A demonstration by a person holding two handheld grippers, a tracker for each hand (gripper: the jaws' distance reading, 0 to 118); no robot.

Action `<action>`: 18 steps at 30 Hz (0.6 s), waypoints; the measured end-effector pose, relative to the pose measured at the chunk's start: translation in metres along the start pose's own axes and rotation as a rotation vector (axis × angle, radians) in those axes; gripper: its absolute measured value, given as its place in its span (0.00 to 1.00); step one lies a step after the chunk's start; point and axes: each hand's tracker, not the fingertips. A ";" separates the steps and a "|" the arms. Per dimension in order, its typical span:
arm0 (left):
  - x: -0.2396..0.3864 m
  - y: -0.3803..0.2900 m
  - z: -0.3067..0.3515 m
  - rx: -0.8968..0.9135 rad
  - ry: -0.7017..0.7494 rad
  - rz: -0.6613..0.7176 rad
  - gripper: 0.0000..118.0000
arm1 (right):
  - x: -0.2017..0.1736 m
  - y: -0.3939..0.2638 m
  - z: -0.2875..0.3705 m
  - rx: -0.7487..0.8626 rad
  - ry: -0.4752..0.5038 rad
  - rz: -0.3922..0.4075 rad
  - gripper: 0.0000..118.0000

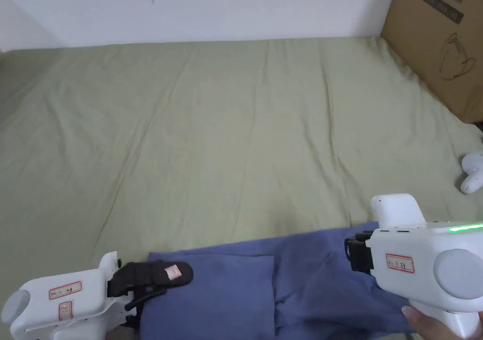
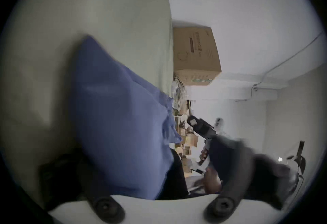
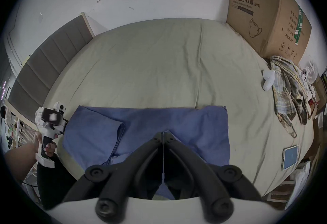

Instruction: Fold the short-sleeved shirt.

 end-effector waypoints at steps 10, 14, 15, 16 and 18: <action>0.053 -0.008 0.010 0.027 0.457 -0.228 0.08 | 0.000 0.000 0.008 0.009 0.017 -0.009 0.01; 0.119 -0.034 0.029 0.102 0.721 -0.358 0.08 | 0.002 0.003 0.016 0.036 0.022 -0.009 0.01; 0.130 -0.037 0.037 0.121 0.809 -0.389 0.08 | 0.002 0.004 0.018 0.042 0.024 -0.010 0.01; 0.146 -0.044 0.043 0.143 0.900 -0.439 0.08 | 0.002 0.004 0.020 0.047 0.028 -0.012 0.01; 0.164 -0.051 0.052 0.189 1.062 -0.511 0.08 | 0.002 0.004 0.023 0.058 0.038 -0.018 0.01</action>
